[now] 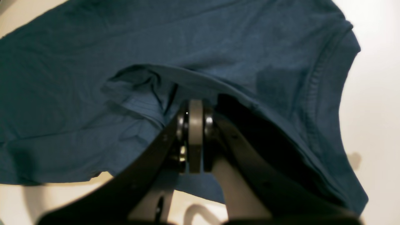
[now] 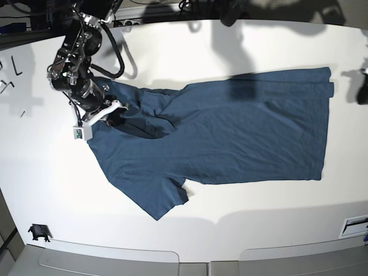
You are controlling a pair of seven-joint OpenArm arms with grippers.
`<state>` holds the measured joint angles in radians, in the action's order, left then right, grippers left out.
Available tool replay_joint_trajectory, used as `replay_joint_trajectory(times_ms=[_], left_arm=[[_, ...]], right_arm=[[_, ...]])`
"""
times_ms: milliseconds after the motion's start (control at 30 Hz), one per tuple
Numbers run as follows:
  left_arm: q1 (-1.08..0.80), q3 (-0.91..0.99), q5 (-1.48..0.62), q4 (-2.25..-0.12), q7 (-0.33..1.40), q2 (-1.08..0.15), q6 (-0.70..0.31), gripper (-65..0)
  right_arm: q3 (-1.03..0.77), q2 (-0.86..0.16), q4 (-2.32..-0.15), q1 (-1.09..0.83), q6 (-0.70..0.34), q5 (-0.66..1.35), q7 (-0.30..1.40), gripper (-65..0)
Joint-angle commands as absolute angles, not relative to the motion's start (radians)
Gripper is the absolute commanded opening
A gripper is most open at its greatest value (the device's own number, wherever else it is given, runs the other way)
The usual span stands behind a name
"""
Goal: Fold the T-shirt properly
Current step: 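Reach the right gripper down to the sleeve and grasp it, then pull the grasped sleeve toward the collar with the right gripper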
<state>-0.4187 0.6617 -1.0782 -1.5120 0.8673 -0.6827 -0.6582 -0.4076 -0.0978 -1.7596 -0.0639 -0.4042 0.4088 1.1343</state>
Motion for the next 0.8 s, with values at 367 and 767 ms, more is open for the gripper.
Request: replay_joint_trajectory(times_ms=[367, 767], left_arm=[[-0.407, 0.404, -0.831, -1.527, 0.716, -0.596, -0.642, -65.0], [-0.407, 0.399, -0.722, -1.526, 0.675, -0.59, -0.567, -65.0]], right_arm=[[-0.296, -0.111, -1.668, -0.044, -0.43, 0.37, 1.015, -65.0], [-0.295, -0.172, -1.546, 0.008, -0.429, 0.31, 0.938, -65.0]])
